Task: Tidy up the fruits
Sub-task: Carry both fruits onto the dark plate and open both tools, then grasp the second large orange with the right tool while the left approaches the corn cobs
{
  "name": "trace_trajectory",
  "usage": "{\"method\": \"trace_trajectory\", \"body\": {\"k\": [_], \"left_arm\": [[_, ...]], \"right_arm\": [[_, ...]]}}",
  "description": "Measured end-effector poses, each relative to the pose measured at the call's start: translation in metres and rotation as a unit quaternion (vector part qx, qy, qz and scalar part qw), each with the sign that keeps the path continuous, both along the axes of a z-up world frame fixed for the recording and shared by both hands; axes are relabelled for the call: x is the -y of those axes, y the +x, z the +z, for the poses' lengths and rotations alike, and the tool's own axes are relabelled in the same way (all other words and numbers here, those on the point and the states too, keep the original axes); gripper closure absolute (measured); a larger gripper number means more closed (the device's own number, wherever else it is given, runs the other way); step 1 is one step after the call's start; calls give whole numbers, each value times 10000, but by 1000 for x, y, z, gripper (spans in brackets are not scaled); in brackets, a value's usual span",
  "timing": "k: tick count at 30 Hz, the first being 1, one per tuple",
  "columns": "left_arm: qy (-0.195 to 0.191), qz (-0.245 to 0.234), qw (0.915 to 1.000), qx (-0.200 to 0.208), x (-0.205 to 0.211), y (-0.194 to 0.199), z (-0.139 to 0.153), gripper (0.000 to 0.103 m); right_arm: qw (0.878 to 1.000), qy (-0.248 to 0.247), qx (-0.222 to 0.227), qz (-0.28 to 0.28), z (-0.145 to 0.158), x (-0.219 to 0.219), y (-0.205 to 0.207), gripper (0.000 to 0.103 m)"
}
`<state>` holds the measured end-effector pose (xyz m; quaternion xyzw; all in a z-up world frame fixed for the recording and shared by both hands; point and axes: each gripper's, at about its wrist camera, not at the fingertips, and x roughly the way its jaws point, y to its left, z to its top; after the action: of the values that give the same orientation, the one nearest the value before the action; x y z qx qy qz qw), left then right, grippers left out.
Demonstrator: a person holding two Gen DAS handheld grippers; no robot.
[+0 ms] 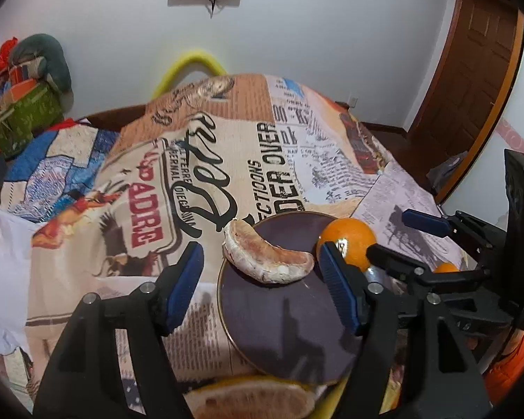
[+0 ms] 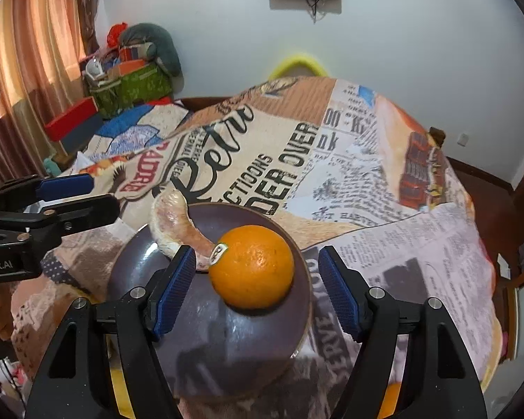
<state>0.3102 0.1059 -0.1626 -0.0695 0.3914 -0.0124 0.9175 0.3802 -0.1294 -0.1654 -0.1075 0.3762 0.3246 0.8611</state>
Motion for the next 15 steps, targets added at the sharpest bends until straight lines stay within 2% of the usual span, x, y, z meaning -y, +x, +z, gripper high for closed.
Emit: {"method": "trace_trajectory", "body": {"k": [5,8,15], "left_arm": [[115,-17,9997,197,6,-27,18,30],[200,32,9994,294,8,-46,26,22],[285,136,9991,284,5,-79,26,17]], "right_arm": [[9996,211,99,-139,18,21,-19,28],[9992,180,261,-251,26,34,-31,27],[9976,217,390,-526,36,65,-53,25]]}}
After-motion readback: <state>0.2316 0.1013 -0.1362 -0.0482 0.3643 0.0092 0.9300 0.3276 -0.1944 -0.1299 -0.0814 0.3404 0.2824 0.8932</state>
